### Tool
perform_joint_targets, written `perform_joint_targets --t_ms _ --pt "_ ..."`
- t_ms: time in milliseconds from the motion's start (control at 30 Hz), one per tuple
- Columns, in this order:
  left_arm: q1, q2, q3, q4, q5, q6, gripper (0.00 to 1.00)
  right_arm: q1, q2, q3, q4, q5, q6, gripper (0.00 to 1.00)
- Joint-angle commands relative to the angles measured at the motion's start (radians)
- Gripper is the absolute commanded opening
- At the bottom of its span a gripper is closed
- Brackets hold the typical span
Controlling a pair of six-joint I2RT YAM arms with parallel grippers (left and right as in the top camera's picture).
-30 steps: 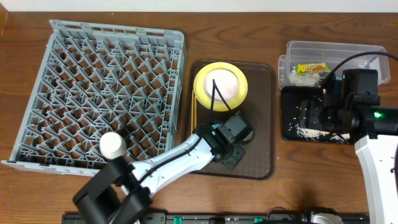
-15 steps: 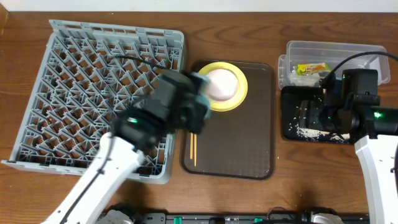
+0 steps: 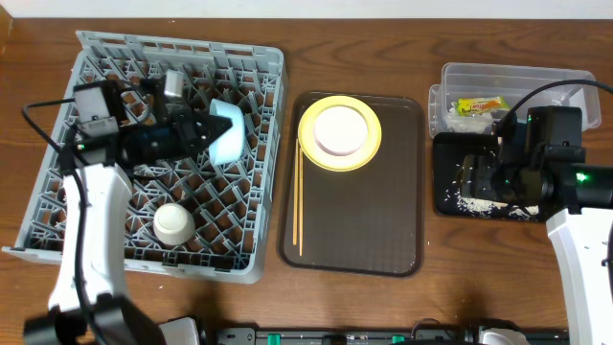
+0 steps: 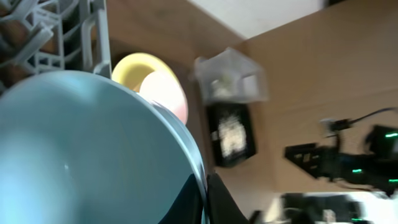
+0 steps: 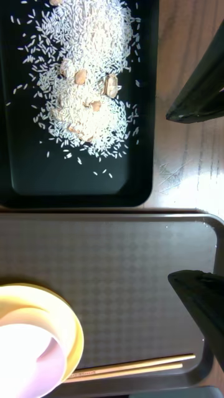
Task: Sort waste into correct bins and load items into the dishwasher
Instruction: 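Set the light-blue bowl upright in the rack's back row and release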
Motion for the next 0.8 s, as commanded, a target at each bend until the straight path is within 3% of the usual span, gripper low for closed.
perform_joint_targets --t_ms 0,267,767 --pt "0.102 0.108 0.011 0.053 0.255 0.024 0.06 -0.01 -0.005 0.003 -0.003 0.003 0.012 0.73" --pt "0.239 0.27 0.011 0.111 0.321 0.02 0.06 -0.01 -0.005 0.003 -0.005 0.003 0.012 0.73" --pt "0.261 0.345 0.011 0.137 0.435 -0.035 0.06 -0.01 -0.005 0.003 -0.005 0.003 0.013 0.73"
